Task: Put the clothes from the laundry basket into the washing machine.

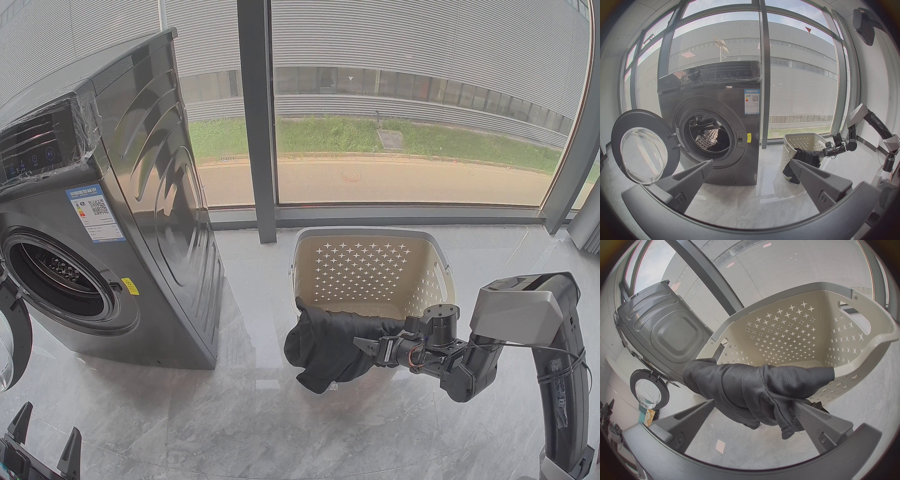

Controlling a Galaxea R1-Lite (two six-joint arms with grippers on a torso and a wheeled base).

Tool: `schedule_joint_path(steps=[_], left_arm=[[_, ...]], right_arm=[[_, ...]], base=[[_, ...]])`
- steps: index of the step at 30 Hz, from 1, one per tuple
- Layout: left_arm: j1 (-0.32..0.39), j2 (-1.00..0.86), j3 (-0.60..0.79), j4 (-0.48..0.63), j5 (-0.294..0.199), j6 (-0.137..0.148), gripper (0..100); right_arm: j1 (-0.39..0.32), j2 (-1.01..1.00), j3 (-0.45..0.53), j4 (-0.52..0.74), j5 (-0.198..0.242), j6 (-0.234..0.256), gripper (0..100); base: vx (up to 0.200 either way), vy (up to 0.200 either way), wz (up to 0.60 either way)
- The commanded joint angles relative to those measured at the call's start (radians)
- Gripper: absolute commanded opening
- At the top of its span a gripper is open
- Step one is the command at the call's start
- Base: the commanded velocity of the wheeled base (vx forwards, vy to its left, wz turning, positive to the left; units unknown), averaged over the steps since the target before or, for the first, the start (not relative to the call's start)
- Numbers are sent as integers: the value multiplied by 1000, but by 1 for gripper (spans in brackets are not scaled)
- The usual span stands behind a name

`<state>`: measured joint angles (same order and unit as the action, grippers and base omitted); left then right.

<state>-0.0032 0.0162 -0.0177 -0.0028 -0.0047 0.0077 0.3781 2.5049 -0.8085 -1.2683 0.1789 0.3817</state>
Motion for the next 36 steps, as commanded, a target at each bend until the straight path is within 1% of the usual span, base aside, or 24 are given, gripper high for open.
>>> schedule_joint_path(steps=[1,2,3,15,20,22,29,30,32,33,36], left_arm=[[0,-13,16,0,0,0,100],[0,-13,16,0,0,0,100],[0,-13,16,0,0,0,100],[0,-13,16,0,2,-11,100],[0,-13,16,0,2,-9,100],[0,-13,16,0,2,-8,100],[0,-13,16,0,0,-3,100],[0,-13,16,0,0,-3,100],[0,-13,16,0,0,-5,100],[0,-13,16,0,0,-5,100],[0,-13,16,0,0,-5,100]], right_arm=[[-1,11,-28,3,1,2,100],[-1,11,-28,3,1,2,100],[1,11,-32,3,-1,2,0],[2,12,-29,-8,1,5,0],[4,-3,6,-11,2,36,0],[4,-9,25,-10,1,36,0],[-7,5,17,3,-3,26,0],[-13,8,8,3,-4,26,100],[-15,14,-11,7,-13,26,100],[-15,14,-11,7,-13,26,100],[-28,26,-52,46,-13,26,100]], base=[[0,0,0],[0,0,0],[0,0,0],[0,0,0],[0,0,0],[0,0,0],[0,0,0],[0,0,0],[0,0,0],[0,0,0],[0,0,0]])
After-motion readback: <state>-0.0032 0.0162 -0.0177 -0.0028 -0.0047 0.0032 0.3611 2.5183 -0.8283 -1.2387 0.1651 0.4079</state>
